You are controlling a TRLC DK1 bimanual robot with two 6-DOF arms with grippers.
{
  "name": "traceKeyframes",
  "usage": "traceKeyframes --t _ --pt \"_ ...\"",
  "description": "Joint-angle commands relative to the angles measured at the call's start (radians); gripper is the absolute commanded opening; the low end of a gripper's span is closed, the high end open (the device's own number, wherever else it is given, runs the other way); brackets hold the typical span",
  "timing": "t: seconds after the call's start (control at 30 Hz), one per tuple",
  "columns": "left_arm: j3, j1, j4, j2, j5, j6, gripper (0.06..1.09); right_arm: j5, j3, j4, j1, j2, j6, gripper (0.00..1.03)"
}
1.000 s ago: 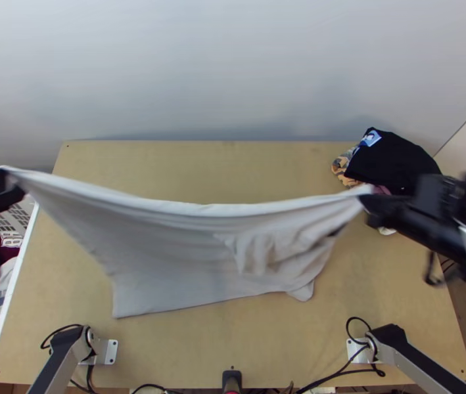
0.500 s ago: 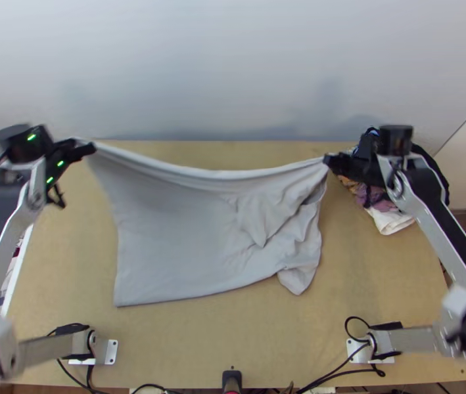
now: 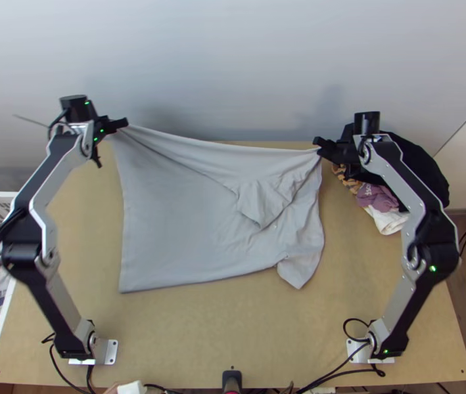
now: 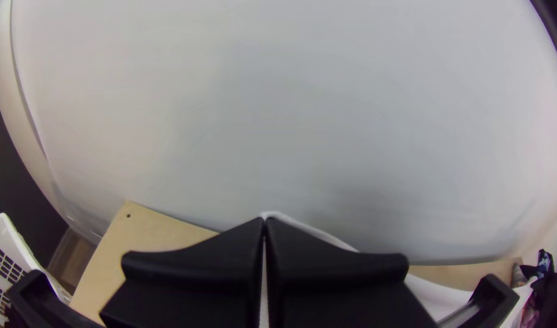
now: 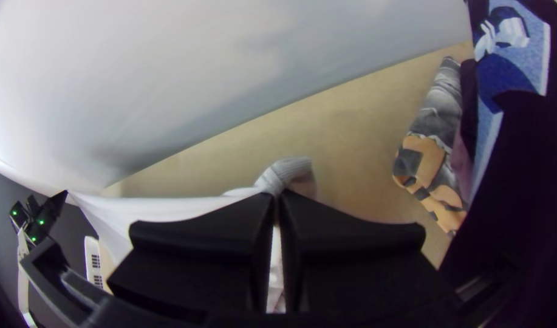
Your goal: Fold the t-shirt
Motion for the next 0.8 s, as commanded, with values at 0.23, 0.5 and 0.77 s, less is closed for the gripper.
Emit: traceKeyframes --t 0.23,0.5,0.77 --pt "0.282 -0.043 -0.009 0.362 -0.023 0.016 0.1 0.025 0.172 0.004 -0.006 0.232 0.043 0.13" --pt "0.282 -0.066 -0.05 0.382 -0.023 -0.053 0.1 0.019 0.12 -0.003 0.001 0.191 0.086 0.83" --pt "0.282 -0.072 -0.067 0.348 -0.02 -0.062 0.1 0.019 0.108 -0.017 0.029 0.087 0.074 0.95"
